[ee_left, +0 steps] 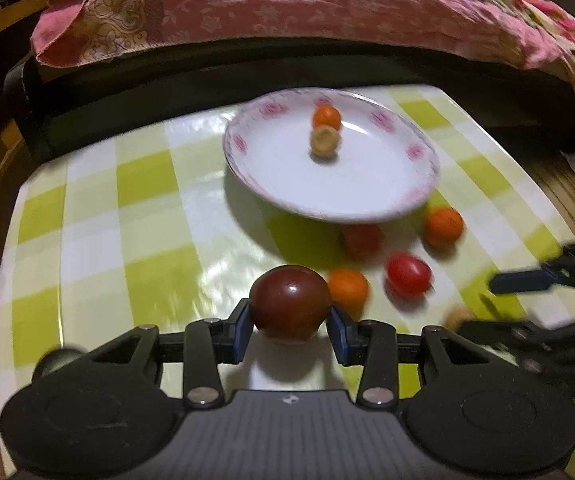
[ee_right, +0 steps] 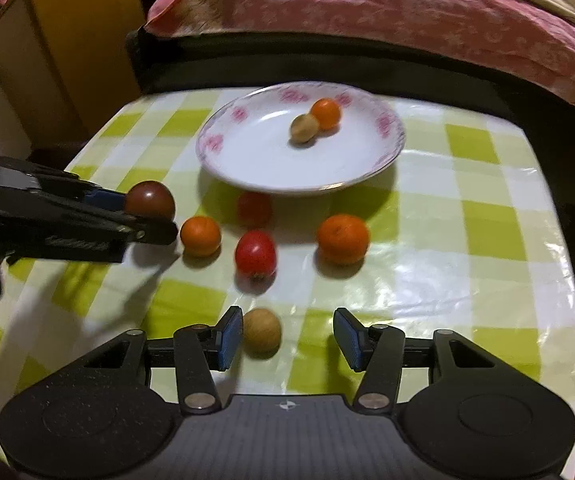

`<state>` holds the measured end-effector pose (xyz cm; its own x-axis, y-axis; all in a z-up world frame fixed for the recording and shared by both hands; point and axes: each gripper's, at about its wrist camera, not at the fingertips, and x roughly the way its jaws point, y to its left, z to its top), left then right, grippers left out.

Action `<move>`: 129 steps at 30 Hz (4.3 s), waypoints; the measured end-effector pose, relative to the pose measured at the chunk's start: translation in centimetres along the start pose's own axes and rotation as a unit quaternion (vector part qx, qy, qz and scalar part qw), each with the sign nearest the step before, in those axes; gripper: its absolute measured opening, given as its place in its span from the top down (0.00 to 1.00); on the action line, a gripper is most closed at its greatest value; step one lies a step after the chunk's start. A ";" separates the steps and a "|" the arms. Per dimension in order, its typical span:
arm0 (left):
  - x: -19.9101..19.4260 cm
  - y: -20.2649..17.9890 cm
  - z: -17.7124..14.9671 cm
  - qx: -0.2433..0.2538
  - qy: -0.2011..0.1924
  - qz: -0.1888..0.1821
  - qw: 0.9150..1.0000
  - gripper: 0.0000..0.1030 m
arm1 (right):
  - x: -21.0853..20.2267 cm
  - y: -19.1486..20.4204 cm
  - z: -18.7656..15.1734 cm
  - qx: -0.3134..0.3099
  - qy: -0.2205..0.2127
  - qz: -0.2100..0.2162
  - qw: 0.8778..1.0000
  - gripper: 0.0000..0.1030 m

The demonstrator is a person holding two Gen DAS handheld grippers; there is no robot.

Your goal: Organize fruits

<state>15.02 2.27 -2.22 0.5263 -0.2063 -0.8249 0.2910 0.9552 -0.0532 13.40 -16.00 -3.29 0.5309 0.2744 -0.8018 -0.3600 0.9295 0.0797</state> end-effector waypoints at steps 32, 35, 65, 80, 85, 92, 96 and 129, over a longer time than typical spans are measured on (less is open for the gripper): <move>0.3 -1.4 -2.9 0.035 -0.001 0.009 0.999 0.40 | 1.0 2.1 -0.8 -0.047 0.004 -0.016 0.999 0.69; 0.2 -1.4 -3.1 0.034 -0.002 0.010 0.999 0.41 | 1.0 2.1 -0.7 -0.048 0.007 -0.017 0.999 0.71; 0.2 -1.7 4.0 0.010 -0.050 0.009 0.999 0.53 | 0.2 0.2 5.4 0.018 -0.062 -0.028 0.998 0.80; 2.1 -1.1 6.0 -0.004 -0.055 0.015 0.998 0.53 | 2.0 -0.8 7.2 0.037 -0.071 -0.049 0.996 0.80; 2.4 -1.3 6.2 0.000 -0.057 0.020 0.998 0.54 | 2.4 -1.1 7.4 0.038 -0.069 -0.052 0.996 0.79; 2.6 -1.4 6.3 0.005 -0.060 0.026 0.998 0.54 | 2.8 -1.3 7.6 0.039 -0.067 -0.052 0.996 0.78; 2.7 -1.3 6.4 0.004 -0.060 0.029 0.998 0.54 | 2.9 -1.3 7.7 0.040 -0.066 -0.054 0.996 0.77; 1.2 -0.3 6.5 -0.023 -0.077 0.038 0.996 0.45 | 1.7 -1.0 7.5 0.024 -0.089 -0.068 0.993 0.61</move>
<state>20.74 0.36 0.46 0.6621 -0.1604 -0.7320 0.2111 0.9772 -0.0231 20.40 -14.57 -0.32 0.7012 0.1818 -0.6894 -0.2418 0.9703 0.0099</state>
